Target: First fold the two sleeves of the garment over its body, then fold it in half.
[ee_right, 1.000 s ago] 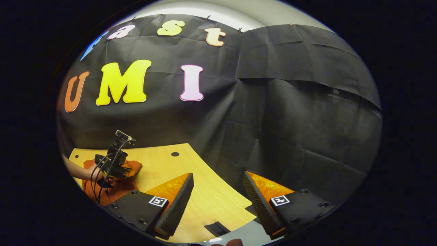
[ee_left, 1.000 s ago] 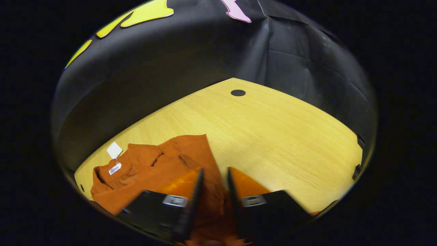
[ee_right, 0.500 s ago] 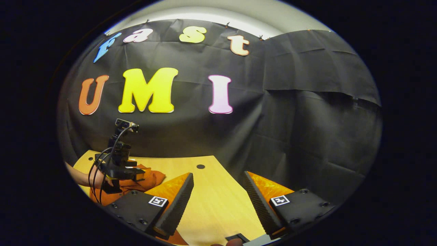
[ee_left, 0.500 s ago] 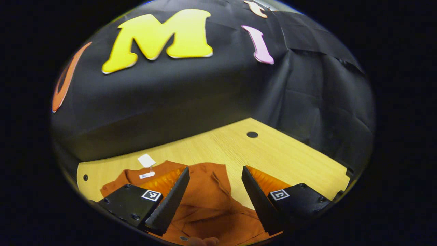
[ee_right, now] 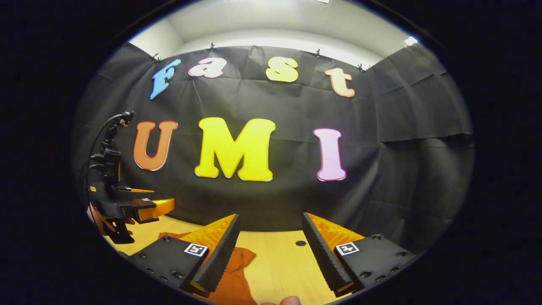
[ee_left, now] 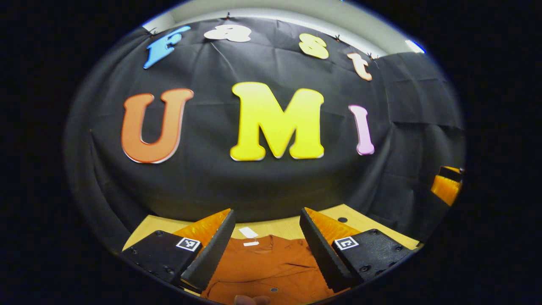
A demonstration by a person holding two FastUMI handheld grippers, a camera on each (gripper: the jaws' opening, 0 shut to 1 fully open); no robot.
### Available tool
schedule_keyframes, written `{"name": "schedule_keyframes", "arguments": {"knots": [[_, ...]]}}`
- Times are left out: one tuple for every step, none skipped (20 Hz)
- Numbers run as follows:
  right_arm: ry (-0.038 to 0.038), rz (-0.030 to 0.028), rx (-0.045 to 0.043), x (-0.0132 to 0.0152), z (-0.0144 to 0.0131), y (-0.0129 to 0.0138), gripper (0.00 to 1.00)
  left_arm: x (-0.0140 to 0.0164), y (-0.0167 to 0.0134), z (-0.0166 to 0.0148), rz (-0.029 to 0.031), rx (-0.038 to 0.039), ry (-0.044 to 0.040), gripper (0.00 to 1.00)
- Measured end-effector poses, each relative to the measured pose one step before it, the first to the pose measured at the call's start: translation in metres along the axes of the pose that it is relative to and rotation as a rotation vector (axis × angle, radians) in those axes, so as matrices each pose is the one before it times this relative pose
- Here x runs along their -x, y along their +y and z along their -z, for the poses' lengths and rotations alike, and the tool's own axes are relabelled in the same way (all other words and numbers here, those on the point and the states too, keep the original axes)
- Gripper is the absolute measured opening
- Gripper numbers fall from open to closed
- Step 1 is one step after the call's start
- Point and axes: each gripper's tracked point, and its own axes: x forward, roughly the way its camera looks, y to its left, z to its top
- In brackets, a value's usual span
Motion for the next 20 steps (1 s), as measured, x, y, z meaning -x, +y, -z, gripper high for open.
{"name": "schedule_keyframes", "arguments": {"knots": [[-0.01346,-0.02274,-0.00445,-0.00282,-0.00494,0.01078,0.93,0.01211,0.00697,-0.01070,-0.02063,0.00516,-0.01765,0.99],[-0.00793,-0.02130,-0.00601,-0.00196,-0.00215,0.00961,0.94,0.01113,0.00955,-0.00814,-0.02039,-0.00046,-0.01557,0.99],[-0.00187,-0.01793,-0.00427,-0.00098,-0.00075,0.00885,0.94,0.01078,0.00839,-0.00936,-0.01657,0.00001,-0.01328,0.99],[-0.00044,-0.01541,-0.00176,-0.00068,0.00014,0.00679,0.94,0.00946,0.00792,-0.00811,-0.01165,0.00302,-0.01061,0.99],[0.00151,-0.01212,-0.00092,0.00008,0.00007,0.00579,0.94,0.00970,0.00826,-0.00531,-0.01921,0.00427,-0.00879,0.99],[0.00039,-0.00982,-0.00035,0.00062,-0.00035,0.00453,0.94,0.00207,0.00527,-0.00033,-0.01413,0.00298,-0.00454,0.98],[-0.00146,-0.00775,-0.00050,0.00057,-0.00079,0.00358,0.94,0.00423,0.00514,0.00098,-0.00982,0.00525,-0.00230,0.98],[0.00122,-0.00788,0.00142,0.00006,0.00045,0.00296,0.94,0.00103,0.00428,0.00207,-0.00988,0.00410,0.00416,0.99],[0.00783,-0.00853,0.00164,0.00007,0.00218,0.00272,0.94,0.00263,0.00464,0.00408,-0.00525,0.00286,0.00921,1.00],[0.01778,-0.01408,-0.00307,-0.00026,0.00543,0.00221,0.94,0.00058,0.00271,0.00720,-0.00117,0.00726,0.02111,0.99],[0.03080,-0.02834,-0.01209,-0.00027,0.00812,0.00419,0.93,0.00227,0.00300,0.00772,0.00485,0.01399,0.02378,0.99],[0.03659,-0.01827,-0.00665,0.00041,0.01035,0.00164,0.94,0.00304,0.00181,0.01039,0.00631,0.01225,0.03220,0.99],[0.03943,-0.01249,0.00255,0.00189,0.00856,-0.00277,0.94,0.00366,0.00411,0.01147,0.00590,0.00791,0.03208,0.99],[0.03499,-0.00850,0.00572,-0.00099,0.01037,-0.00349,0.94,0.00166,0.00387,0.01103,0.00516,0.00592,0.03337,1.00],[0.03399,-0.01013,0.00387,0.00193,0.01118,-0.00273,0.93,0.00320,0.00531,0.01240,0.00625,0.00387,0.03295,0.99],[0.03453,-0.00643,0.00290,0.00444,0.01437,-0.00279,0.94,0.00355,0.00494,0.01261,0.00574,0.00107,0.03569,0.99],[0.03276,-0.00937,0.00682,0.00489,0.01475,-0.00237,0.94,0.00342,0.00612,0.01610,0.00481,-0.00200,0.04005,0.99],[0.03264,-0.02196,0.00266,0.00523,0.01616,-0.00025,0.93,0.00136,0.00680,0.02014,0.00333,-0.00320,0.04752,0.99],[0.04260,-0.02026,-0.00269,0.00626,0.01915,-0.00031,0.94,0.00448,0.00374,0.02334,0.01441,0.00724,0.06074,0.99],[0.04814,-0.01314,-0.00629,0.00506,0.02049,-0.00222,0.94,0.00642,0.00741,0.02432,0.00395,0.01508,0.05750,0.99]]}}
